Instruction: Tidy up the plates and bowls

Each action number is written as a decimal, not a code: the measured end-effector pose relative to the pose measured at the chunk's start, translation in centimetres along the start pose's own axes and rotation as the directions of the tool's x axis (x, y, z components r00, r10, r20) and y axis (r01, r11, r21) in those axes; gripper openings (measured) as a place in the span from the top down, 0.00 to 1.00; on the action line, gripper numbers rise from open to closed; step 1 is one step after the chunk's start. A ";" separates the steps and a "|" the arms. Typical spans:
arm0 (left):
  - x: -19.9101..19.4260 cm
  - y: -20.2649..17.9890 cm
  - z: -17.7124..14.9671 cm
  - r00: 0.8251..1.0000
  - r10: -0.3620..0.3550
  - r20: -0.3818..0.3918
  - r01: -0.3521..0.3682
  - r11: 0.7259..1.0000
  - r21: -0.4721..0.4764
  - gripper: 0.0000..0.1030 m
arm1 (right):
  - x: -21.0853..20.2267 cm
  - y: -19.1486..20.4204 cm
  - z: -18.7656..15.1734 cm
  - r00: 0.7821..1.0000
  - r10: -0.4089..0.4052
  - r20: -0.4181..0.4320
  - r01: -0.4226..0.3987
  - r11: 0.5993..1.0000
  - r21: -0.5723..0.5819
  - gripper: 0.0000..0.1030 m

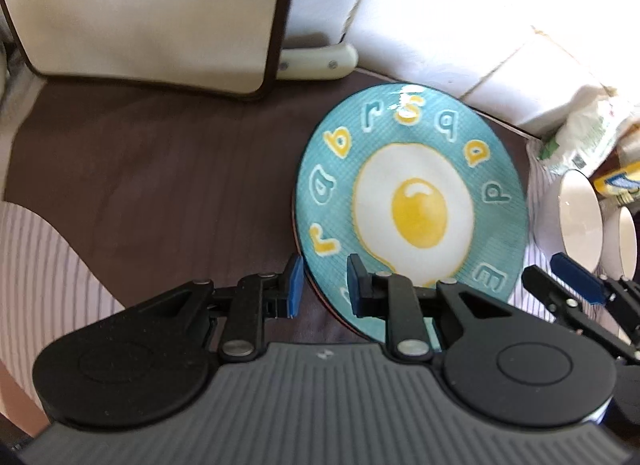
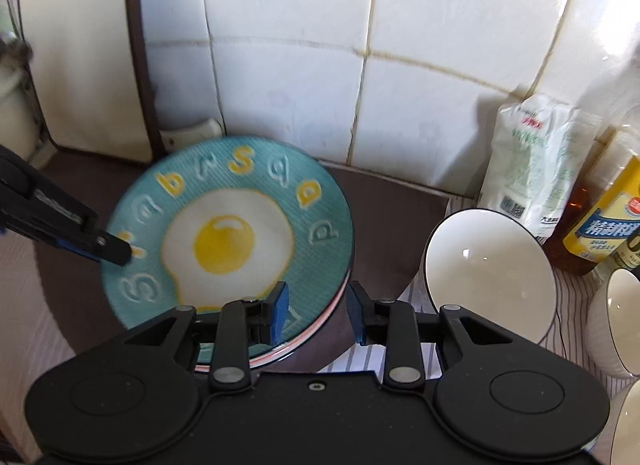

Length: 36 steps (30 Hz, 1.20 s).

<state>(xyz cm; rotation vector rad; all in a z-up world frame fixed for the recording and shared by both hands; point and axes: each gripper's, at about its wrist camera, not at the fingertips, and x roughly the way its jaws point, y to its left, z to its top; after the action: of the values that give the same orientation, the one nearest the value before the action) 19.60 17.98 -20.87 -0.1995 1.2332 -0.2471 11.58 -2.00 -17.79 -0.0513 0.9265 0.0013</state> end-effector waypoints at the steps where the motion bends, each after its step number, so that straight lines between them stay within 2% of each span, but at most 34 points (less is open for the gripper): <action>1: -0.7 -0.4 -0.2 1.000 0.004 0.012 -0.004 1.000 0.018 0.79 | -0.7 -0.1 0.0 1.000 0.008 0.009 -0.008 1.000 0.010 0.65; 5: -3.3 -2.2 -1.0 0.999 0.015 0.050 -0.020 0.995 0.093 0.76 | -4.1 -0.6 0.1 0.998 0.025 0.058 -0.027 0.999 0.038 0.64; 7: -4.7 -3.2 -1.6 0.998 0.015 0.062 -0.023 0.991 0.134 0.70 | -5.9 -0.9 -0.2 0.996 0.040 0.078 -0.045 0.997 0.058 0.63; 11: -7.1 -5.4 -2.9 0.997 0.002 0.078 -0.019 0.977 0.214 0.65 | -9.3 -2.2 -0.9 0.992 0.056 0.116 -0.068 0.992 0.102 0.60; 16: -9.0 -9.1 -4.7 0.996 -0.017 0.085 -0.011 0.948 0.318 0.54 | -13.5 -3.9 -2.2 0.986 0.028 0.162 -0.050 0.990 0.131 0.54; 22: -10.6 -13.5 -6.7 0.995 -0.055 0.078 0.018 0.909 0.417 0.47 | -17.5 -6.5 -4.6 0.981 -0.019 0.192 -0.012 0.987 0.158 0.44; 28: -10.1 -17.5 -7.9 0.993 -0.101 0.062 0.061 0.883 0.465 0.36 | -19.6 -8.7 -7.3 0.976 -0.076 0.206 0.050 0.990 0.130 0.32; 33: -8.6 -19.7 -8.3 0.989 -0.140 0.045 0.103 0.878 0.468 0.30 | -18.8 -9.9 -9.0 0.973 -0.128 0.193 0.113 0.990 0.084 0.28; 36: -7.5 -20.5 -8.3 0.984 -0.165 0.060 0.117 0.874 0.472 0.28 | -17.5 -10.5 -9.8 0.972 -0.138 0.189 0.127 0.990 0.068 0.23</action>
<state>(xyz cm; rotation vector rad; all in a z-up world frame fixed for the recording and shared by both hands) 7.84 0.44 -10.92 0.1180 1.0273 -0.6473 -6.54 -12.55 -9.19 -0.0602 0.7264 -0.1416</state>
